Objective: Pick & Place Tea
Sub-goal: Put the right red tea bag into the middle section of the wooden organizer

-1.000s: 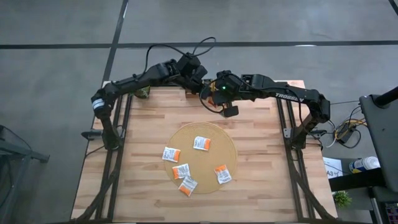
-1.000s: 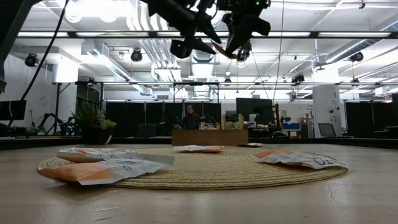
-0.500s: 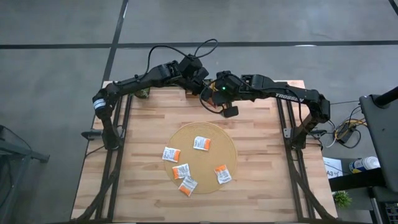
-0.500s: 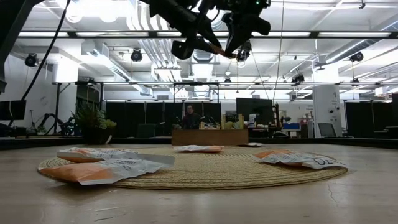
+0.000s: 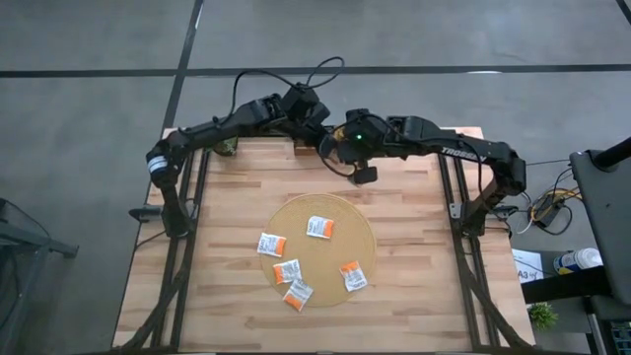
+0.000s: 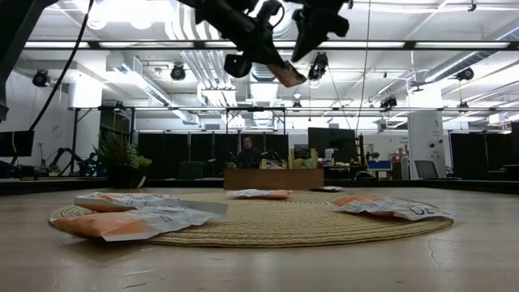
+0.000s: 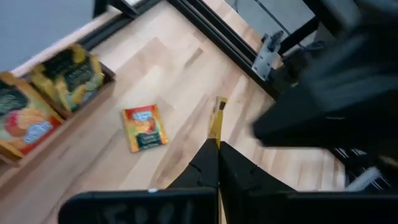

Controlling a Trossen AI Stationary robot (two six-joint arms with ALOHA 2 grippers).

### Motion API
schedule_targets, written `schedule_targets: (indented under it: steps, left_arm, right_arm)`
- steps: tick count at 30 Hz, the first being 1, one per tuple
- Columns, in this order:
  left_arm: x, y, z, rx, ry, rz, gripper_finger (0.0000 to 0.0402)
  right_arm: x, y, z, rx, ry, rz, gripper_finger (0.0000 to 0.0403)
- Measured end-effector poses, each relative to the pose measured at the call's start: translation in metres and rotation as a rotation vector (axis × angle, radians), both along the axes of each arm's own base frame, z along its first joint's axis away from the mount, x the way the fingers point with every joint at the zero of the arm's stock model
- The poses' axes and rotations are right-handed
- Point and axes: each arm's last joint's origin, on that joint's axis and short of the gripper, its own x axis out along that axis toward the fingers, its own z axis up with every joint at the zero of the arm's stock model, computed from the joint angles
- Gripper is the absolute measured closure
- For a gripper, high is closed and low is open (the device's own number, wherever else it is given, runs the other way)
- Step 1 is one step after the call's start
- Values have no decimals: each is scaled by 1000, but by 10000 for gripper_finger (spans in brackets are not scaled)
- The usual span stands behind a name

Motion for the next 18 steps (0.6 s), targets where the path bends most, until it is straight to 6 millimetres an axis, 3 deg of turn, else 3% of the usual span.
schedule_targets:
  steps: [9, 13, 18]
  left_arm:
    - [-8, 23, -3, 74, -13, 38, 401]
    - [-9, 34, -17, 116, -36, 45, 401]
    - [-9, 49, -47, 162, -97, 71, 401]
  right_arm:
    - [-7, 1, 47, 59, -200, -115, 294]
    - [-14, 1, 63, 104, -256, -180, 266]
    - [-20, 1, 67, 144, -273, -234, 248]
